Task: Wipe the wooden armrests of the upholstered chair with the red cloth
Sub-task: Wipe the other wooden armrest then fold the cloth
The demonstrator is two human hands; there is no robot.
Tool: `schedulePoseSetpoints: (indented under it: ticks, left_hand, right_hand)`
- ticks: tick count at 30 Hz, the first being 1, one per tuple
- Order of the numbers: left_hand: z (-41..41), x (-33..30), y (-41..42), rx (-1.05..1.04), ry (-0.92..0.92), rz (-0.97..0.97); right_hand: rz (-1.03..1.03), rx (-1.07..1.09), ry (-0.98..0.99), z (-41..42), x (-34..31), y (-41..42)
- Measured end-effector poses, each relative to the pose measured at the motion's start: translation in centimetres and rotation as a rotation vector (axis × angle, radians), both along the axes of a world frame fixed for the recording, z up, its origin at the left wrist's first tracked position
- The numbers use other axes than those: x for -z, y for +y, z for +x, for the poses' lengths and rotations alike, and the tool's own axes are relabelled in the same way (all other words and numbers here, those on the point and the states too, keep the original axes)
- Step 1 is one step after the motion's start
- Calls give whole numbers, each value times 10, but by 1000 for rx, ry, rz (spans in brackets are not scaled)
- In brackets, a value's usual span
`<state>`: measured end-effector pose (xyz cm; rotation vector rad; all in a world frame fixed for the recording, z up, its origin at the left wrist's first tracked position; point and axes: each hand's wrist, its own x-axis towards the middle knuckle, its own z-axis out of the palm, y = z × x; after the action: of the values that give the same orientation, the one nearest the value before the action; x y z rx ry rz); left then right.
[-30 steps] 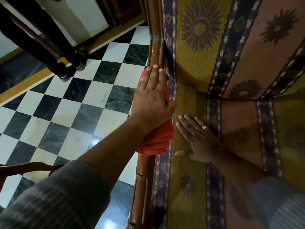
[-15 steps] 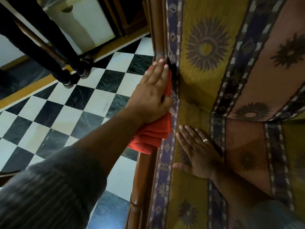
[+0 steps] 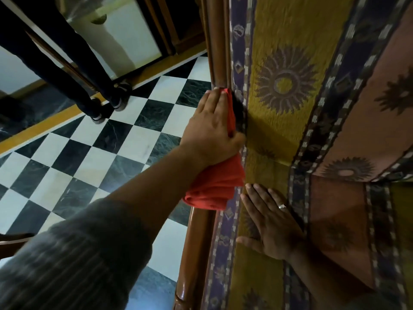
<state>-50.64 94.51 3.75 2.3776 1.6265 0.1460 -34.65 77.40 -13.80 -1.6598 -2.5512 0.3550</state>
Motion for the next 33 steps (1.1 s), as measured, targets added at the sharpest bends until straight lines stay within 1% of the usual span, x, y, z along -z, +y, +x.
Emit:
schedulePoseSetpoints:
  ticks: [4,9,13,18,20,21,23,25,26,33]
  left_hand:
    - [6,1,4,-16,64,55]
    - [13,-2,-4,-61,38,100]
    - [2,8,-18,67,125,108]
    - [-2,-1,2,227,179,85]
    - [-3,-4,7,274,175,96]
    - [-3,-4,5,263,148,124]
    - [-3,1,-7,132,64,185]
    - [-1,6,-17,-11,3,154]
    - [-1,8,-18,-27,-2,121]
    - [0,2,-1,119,135,69]
  right_hand:
    - [-3,-3,-5,1,3,-1]
    - [-6,7,3,0,3,-1]
    - [-13,16,33,0,4,-1]
    - [-3,2,66,0,9,-1]
    - [16,4,71,1,10,0]
    - [25,4,75,1,11,1]
    - [33,1,83,2,13,0]
    - [40,3,82,2,14,0]
    - [42,0,75,1,15,-1]
    - [20,5,33,1,12,-1]
